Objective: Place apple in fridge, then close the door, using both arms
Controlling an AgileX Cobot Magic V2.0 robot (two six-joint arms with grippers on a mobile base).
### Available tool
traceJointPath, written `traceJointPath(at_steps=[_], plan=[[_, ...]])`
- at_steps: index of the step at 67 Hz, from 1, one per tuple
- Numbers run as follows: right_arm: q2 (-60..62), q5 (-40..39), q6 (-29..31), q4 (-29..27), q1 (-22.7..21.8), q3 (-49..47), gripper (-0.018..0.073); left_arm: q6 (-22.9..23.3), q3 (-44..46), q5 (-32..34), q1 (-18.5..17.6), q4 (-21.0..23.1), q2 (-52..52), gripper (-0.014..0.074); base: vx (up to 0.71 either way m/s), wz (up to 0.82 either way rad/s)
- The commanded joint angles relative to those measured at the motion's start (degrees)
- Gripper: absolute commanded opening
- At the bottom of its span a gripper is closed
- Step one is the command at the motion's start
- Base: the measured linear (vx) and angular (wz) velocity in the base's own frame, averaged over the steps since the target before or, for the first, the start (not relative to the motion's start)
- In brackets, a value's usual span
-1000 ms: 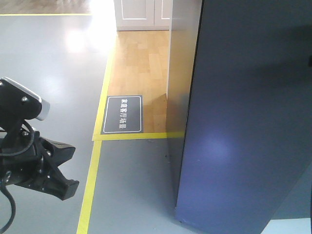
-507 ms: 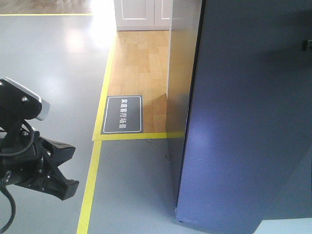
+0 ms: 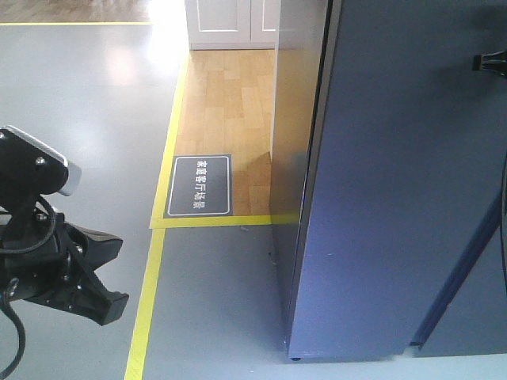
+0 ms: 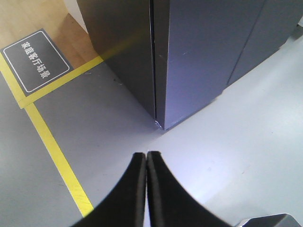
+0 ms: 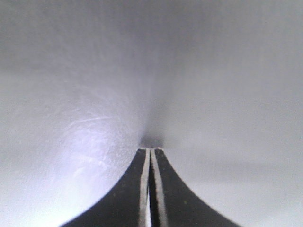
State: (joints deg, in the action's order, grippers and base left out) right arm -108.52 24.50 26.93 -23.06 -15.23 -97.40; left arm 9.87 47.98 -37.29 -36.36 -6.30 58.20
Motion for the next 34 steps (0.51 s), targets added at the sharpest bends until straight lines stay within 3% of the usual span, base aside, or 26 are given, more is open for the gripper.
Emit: traceJointPath(at_steps=[1, 10, 34], plan=[[-0.98, -4.97, 0.82, -1.29, -0.18, -6.16, -0.0003, 0.4, 1.53, 3.07, -0.16, -0.33, -0.95, -0.0006, 0.0, 0.0], [-3.89, -2.62, 0.25, -1.45, -0.18, -9.47, -0.0003, 0.4, 1.53, 3.15, -0.16, -0.33, -0.95, -0.0006, 0.0, 0.0], [-1.01, 2.35, -4.3, -0.89, -0.18, -6.97, -0.0003, 0.4, 1.53, 3.15, -0.16, -0.33, -0.95, -0.0006, 0.0, 0.0]])
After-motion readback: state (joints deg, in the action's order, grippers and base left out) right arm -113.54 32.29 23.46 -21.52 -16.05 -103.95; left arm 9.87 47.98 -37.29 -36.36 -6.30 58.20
